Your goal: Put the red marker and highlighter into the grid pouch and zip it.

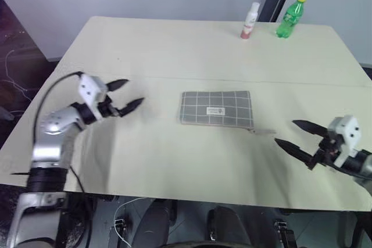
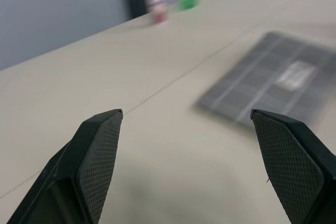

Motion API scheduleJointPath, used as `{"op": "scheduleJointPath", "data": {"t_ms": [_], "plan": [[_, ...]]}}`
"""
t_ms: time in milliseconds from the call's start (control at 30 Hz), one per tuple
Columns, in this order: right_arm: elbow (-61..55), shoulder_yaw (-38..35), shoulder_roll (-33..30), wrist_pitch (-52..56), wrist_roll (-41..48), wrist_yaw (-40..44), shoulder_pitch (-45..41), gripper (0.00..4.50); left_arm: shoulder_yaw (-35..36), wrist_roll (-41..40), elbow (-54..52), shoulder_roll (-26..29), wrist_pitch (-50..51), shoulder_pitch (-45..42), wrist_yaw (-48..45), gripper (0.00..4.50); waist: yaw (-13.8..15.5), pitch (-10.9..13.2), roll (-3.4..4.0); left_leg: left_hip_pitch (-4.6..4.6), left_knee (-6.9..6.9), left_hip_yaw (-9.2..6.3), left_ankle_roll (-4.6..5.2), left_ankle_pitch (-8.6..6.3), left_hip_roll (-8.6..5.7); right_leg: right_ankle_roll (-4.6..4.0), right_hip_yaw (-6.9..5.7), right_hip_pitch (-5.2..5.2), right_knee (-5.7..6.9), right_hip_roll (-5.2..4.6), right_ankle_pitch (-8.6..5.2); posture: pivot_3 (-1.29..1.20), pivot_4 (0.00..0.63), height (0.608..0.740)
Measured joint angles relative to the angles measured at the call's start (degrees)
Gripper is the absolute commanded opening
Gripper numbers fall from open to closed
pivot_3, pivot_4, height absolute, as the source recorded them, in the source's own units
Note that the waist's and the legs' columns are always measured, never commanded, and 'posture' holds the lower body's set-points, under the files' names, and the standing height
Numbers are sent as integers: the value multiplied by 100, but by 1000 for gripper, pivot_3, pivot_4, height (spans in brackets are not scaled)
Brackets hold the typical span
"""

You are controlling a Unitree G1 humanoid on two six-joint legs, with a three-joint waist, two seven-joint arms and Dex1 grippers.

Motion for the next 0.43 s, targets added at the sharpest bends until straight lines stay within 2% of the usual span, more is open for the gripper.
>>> {"op": "scheduleJointPath", "data": {"t_ms": [133, 433], "plan": [[4, 22, 4, -294, -150, 192, 188, 4437, 148, 21, 443, -2, -51, -1, -63, 4112, -18, -1, 1, -1, 1, 3, -1, -1, 0, -14, 9, 0, -7, -2, -7, 0, 150, 740], [107, 269, 5, -442, -296, 241, 18, 4437, 262, 207, 1267, -20, -355, -296, 58, 4112, -17, -1, 1, -5, -4, 5, -1, -1, 0, -12, 11, -8, -10, -4, -6, 0, 150, 740]]}}
